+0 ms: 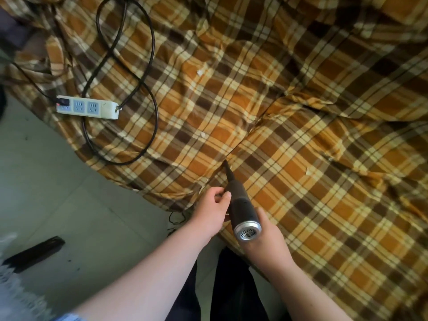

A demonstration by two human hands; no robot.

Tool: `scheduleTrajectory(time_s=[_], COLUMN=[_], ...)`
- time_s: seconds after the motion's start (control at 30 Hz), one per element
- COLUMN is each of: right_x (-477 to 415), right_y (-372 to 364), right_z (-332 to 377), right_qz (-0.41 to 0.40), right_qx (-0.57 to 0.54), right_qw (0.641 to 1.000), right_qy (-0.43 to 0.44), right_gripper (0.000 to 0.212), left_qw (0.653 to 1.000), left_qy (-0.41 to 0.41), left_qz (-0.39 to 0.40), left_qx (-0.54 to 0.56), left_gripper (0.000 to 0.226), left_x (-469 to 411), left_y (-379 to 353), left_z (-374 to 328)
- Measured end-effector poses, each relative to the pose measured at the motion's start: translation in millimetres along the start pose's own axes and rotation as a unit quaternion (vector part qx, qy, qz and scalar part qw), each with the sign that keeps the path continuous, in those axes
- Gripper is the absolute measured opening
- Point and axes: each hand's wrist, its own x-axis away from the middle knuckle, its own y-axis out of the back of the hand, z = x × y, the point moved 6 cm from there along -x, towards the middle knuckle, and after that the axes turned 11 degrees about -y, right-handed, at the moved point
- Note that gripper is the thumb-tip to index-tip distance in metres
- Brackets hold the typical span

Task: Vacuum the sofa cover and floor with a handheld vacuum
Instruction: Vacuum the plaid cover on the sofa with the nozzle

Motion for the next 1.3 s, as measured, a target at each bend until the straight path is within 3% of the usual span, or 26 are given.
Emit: scheduleTrajectory(time_s=[0.13,0.3,0.5,0.63,0.83,1.1,1.23,1.3], right_x=[12,22,23,17,11,9,7,6], right_y=[-18,-32,-28,-19,-18,-11,-21,-30], right_z=[-5,-6,-4,-2,0,4,5,6], right_qz=[0.035,0.052,0.041,0.018,0.012,-0.004,0.001,-0.002], right_qx=[0.024,0.060,0.071,0.059,0.072,0.033,-0.033,-0.080], right_qw=[0.999,0.997,0.997,0.998,0.997,0.999,0.999,0.996], right_qy=[0.005,0.003,-0.011,-0.019,-0.011,-0.009,-0.028,-0.036], right_gripper=[0.047,0.032,0.034,0.074,0.035,0.033,0.049,0.039], left_qw=[0.999,0.999,1.000,1.000,1.000,1.000,1.000,1.000], left_qy=[0.000,0.026,0.012,-0.006,0.000,-0.017,-0.022,-0.025], left_qz=[-0.020,-0.039,-0.026,-0.010,-0.007,0.011,0.002,-0.003], left_qx=[-0.033,0.003,0.004,-0.005,-0.009,-0.020,0.002,0.002], left_gripper=[0.032,0.033,0.033,0.034,0.036,0.037,0.035,0.034], left_x=[20,36,33,22,20,8,2,0], left_y=[15,28,25,15,15,10,15,18], left_z=[19,44,37,18,17,4,-1,-4])
